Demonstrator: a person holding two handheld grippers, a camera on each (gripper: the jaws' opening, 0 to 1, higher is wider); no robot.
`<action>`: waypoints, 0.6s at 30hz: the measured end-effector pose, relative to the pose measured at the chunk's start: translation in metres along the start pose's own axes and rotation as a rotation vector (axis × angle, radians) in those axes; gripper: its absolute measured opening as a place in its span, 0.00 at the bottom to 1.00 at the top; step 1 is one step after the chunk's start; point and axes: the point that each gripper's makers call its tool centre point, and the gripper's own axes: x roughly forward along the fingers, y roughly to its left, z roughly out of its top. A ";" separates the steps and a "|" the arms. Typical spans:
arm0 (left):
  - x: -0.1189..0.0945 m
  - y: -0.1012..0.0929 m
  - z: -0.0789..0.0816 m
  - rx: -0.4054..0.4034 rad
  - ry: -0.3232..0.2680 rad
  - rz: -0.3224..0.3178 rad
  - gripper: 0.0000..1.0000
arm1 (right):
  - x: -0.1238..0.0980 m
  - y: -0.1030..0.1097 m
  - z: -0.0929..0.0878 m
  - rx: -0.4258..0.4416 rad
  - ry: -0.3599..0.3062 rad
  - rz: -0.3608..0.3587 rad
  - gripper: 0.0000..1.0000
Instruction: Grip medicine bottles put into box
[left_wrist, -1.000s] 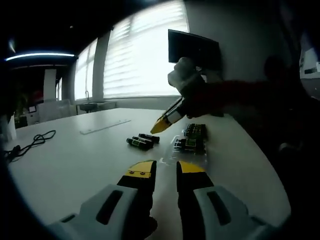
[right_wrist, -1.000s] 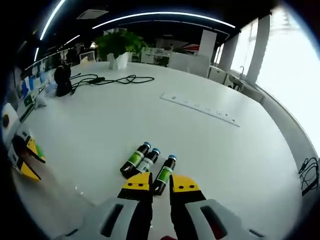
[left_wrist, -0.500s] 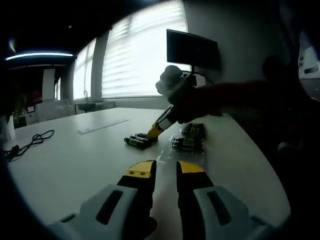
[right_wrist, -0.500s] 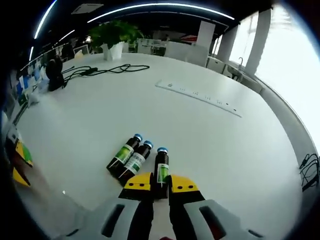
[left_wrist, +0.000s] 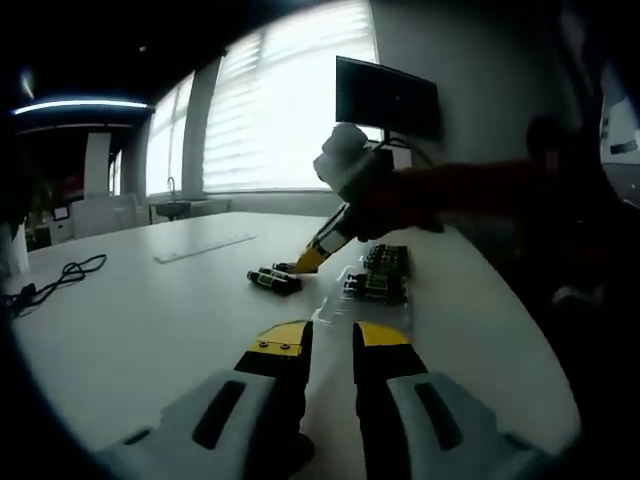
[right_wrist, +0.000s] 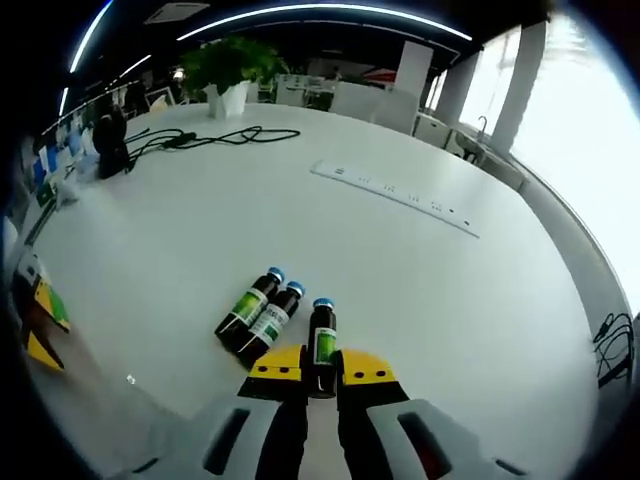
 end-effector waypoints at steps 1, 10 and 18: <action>0.000 0.000 0.000 0.000 0.001 -0.001 0.11 | -0.002 -0.001 0.001 0.002 -0.005 -0.002 0.07; 0.000 -0.001 -0.001 -0.006 0.005 -0.002 0.11 | -0.028 0.005 0.011 0.024 -0.074 0.009 0.07; 0.000 -0.001 -0.003 -0.015 0.009 -0.001 0.11 | -0.052 0.022 0.012 0.038 -0.121 0.042 0.06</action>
